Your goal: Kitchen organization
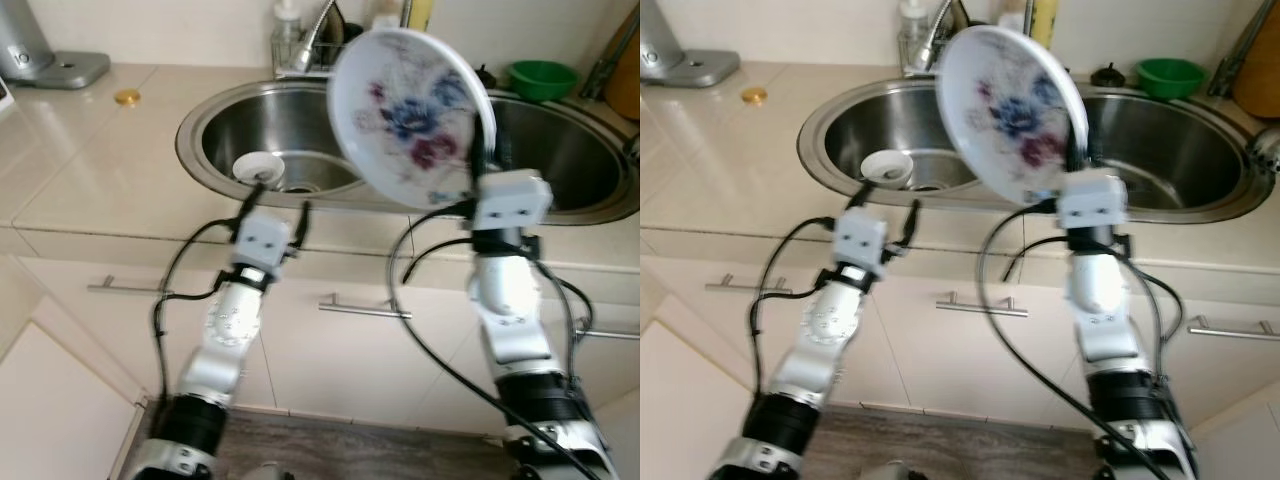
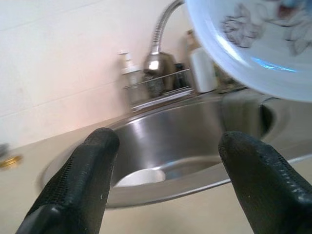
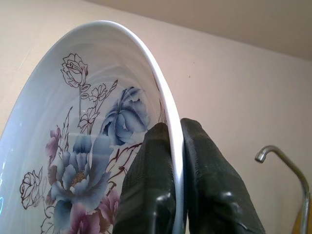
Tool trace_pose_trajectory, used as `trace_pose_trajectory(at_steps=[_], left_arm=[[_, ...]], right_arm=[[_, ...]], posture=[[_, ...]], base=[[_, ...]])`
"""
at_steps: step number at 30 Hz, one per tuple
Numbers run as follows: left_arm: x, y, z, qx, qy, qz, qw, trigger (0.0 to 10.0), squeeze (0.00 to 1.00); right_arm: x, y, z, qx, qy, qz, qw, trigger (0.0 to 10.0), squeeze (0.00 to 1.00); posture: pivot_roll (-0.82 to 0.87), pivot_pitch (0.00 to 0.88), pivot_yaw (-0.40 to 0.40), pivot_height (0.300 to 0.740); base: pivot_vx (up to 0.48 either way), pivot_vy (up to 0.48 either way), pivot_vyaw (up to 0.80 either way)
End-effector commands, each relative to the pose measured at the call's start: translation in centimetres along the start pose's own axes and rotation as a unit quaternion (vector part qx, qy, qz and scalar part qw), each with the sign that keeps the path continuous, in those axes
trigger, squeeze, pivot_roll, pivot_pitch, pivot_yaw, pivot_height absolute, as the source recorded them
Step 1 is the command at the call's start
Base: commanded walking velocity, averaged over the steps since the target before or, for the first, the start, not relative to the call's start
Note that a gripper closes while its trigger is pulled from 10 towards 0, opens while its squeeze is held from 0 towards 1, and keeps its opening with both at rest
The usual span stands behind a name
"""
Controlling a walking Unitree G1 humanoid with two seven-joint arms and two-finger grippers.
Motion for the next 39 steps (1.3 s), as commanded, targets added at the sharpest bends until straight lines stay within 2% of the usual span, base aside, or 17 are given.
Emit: trace_pose_trajectory(at_steps=[1,3,10,17,39], left_arm=[[0.4,0.2,-1.0,-0.013,-0.004,-0.008,1.000,10.0,0.00],[0.4,0.3,-0.9,-0.012,-0.004,-0.008,1.000,10.0,0.00],[0.9,0.3,-0.6,-0.001,-0.005,-0.022,1.000,10.0,0.00],[3.0,0.5,0.7,0.034,-0.009,-0.072,0.997,10.0,0.00],[3.0,0.5,0.7,0.034,-0.009,-0.072,0.997,10.0,0.00]], right_arm=[[0.5,0.4,-0.9,-0.007,-0.028,-0.019,0.999,10.0,0.00],[0.6,0.4,-1.4,-0.027,-0.033,-0.019,0.999,10.0,0.00],[0.1,0.4,-1.8,-0.039,-0.051,-0.005,0.998,10.0,0.00],[-0.2,0.3,-1.7,-0.036,-0.052,0.001,0.998,10.0,0.00],[-0.2,0.3,-1.7,-0.036,-0.052,0.001,0.998,10.0,0.00]], posture=[[-0.10,0.000,0.000,0.740],[-0.10,0.000,0.000,0.740],[-0.10,0.000,0.001,0.740],[-0.10,0.000,0.001,0.740],[-0.10,0.000,0.001,0.740]], base=[[0.000,0.000,0.00],[0.000,0.000,0.00],[0.000,0.000,0.00],[0.267,0.000,0.00],[0.356,0.000,0.00]])
Point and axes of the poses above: a point about 5 cm out from each wrist's last joint towards the gripper, its own y axis pointing out of the wrist towards the gripper, its own x axis along the axis of the wrist's last joint, z = x × y, the point moved 4 cm from there along y, pointing out of the wrist towards the gripper, and after that the axes turned 5 degrees about -y, right-handed, at the moved point
